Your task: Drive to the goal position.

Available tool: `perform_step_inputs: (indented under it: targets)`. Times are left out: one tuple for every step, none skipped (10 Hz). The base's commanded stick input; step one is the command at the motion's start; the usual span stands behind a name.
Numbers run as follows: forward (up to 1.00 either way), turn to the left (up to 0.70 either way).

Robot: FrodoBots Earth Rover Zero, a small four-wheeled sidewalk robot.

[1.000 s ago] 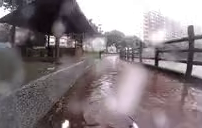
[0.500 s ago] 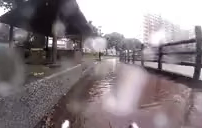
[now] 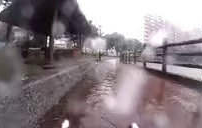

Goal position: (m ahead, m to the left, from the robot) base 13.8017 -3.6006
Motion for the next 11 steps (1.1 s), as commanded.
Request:
perform_step_inputs:
  targets:
    - [0.70,-0.10]
    - [0.70,-0.18]
    - [0.70,-0.01]
    - [0.70,0.00]
    - [0.70,0.00]
    - [0.70,0.00]
    - [0.70,0.00]
    - [0.70,0.00]
    - [0.70,0.00]
    - [0.70,0.00]
    - [0.70,0.00]
